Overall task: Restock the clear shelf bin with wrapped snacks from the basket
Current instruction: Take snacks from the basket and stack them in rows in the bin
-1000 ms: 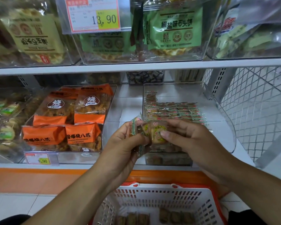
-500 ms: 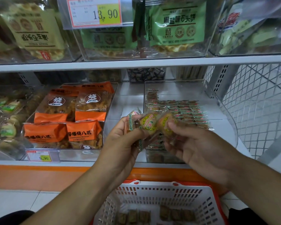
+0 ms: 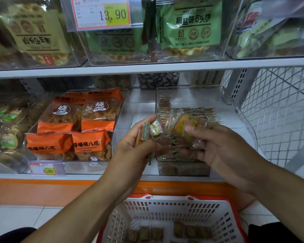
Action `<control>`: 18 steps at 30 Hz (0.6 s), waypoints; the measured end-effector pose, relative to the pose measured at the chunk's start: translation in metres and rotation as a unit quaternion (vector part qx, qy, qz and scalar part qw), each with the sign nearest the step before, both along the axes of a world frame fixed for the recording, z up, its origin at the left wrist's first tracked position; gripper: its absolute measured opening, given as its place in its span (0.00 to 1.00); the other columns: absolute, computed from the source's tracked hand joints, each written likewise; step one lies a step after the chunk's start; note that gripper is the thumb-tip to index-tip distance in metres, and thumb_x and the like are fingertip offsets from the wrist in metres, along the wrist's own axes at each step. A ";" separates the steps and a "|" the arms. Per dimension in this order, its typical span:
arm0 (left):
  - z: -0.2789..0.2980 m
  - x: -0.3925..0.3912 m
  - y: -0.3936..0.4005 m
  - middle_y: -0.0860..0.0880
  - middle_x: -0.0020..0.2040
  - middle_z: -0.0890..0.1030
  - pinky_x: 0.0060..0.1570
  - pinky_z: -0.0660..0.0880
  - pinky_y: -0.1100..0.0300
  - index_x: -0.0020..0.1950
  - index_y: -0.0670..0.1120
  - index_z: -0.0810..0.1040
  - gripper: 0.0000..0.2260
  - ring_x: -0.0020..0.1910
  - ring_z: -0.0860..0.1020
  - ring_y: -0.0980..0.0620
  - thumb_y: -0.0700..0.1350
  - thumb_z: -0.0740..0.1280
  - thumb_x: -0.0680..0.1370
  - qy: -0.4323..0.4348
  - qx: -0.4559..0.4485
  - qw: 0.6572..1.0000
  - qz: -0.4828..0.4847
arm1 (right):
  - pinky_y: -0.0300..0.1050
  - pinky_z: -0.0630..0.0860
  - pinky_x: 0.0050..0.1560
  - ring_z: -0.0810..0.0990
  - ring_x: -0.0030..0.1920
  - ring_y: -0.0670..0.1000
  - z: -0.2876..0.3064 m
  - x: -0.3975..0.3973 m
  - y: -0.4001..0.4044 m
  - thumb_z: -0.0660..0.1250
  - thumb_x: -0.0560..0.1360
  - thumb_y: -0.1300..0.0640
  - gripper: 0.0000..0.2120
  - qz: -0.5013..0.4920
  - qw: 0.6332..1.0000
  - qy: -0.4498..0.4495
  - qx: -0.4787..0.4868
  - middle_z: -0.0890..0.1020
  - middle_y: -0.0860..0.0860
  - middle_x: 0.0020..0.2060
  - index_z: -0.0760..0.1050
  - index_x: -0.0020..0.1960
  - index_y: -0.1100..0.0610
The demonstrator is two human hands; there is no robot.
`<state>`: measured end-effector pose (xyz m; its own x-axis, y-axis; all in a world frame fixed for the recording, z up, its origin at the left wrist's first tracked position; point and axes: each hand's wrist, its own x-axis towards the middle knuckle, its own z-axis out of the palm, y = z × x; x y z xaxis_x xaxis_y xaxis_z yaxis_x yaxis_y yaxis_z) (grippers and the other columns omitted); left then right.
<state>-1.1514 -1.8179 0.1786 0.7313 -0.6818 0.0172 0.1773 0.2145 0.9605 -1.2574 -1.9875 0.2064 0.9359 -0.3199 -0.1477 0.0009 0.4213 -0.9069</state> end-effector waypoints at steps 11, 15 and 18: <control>-0.001 -0.007 0.004 0.38 0.52 0.85 0.70 0.68 0.36 0.76 0.69 0.64 0.42 0.52 0.80 0.42 0.38 0.69 0.67 -0.024 0.062 0.993 -0.101 | 0.50 0.84 0.49 0.84 0.57 0.61 -0.011 0.002 -0.010 0.70 0.73 0.64 0.18 0.132 0.989 0.063 0.022 0.84 0.63 0.57 0.80 0.63 0.63; -0.002 -0.007 -0.003 0.43 0.61 0.84 0.63 0.78 0.45 0.79 0.63 0.61 0.42 0.61 0.82 0.41 0.33 0.65 0.70 -0.005 0.038 0.993 -0.115 | 0.51 0.84 0.43 0.85 0.54 0.63 -0.008 0.002 -0.011 0.71 0.71 0.65 0.21 0.154 0.984 0.083 0.017 0.84 0.64 0.56 0.78 0.64 0.59; -0.001 -0.005 -0.013 0.44 0.62 0.84 0.61 0.80 0.47 0.76 0.62 0.65 0.38 0.61 0.82 0.40 0.33 0.62 0.71 0.003 0.022 0.995 -0.093 | 0.54 0.85 0.44 0.85 0.52 0.63 -0.004 0.006 -0.016 0.73 0.67 0.68 0.24 0.132 0.989 0.072 -0.005 0.84 0.64 0.55 0.78 0.62 0.59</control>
